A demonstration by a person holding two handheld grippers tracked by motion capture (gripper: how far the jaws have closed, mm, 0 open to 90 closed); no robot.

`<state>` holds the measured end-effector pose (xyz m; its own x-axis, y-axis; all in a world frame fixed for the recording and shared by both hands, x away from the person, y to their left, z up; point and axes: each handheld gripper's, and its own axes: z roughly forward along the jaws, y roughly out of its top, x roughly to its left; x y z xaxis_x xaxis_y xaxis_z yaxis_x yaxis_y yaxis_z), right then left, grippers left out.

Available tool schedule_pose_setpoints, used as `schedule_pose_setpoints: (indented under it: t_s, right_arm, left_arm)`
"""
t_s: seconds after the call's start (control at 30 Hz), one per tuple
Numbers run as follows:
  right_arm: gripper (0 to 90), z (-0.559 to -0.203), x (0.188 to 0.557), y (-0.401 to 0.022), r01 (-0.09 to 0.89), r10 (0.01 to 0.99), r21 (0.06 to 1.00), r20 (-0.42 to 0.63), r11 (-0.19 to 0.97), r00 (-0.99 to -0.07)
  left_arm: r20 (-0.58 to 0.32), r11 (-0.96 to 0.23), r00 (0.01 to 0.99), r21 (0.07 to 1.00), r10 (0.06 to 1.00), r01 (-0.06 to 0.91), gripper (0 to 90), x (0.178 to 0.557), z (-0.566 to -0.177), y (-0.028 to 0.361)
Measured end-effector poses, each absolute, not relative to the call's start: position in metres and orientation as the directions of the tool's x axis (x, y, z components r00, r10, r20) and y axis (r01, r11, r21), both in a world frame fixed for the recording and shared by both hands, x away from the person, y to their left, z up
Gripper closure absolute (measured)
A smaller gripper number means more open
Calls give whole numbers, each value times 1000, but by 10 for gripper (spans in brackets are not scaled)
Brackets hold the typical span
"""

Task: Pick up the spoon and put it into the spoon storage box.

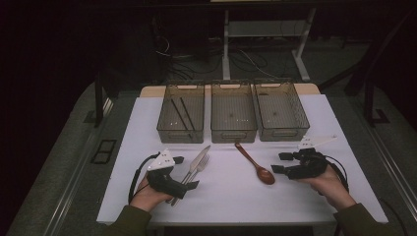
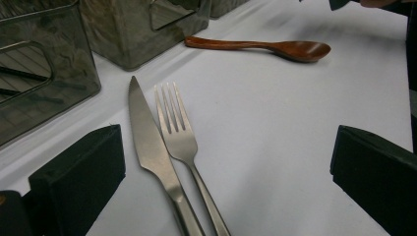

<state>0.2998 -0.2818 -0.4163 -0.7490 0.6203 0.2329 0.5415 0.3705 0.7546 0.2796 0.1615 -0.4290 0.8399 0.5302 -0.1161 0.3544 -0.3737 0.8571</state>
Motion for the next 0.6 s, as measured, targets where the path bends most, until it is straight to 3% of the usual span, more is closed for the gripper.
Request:
schedule_pose_setpoints:
  t_s: [0.6]
  right_arm:
    - [403, -439, 298, -264, 588, 614, 697, 266, 410, -744]
  left_arm:
    - [-119, -387, 842, 848, 527, 362, 0, 277, -432, 160]
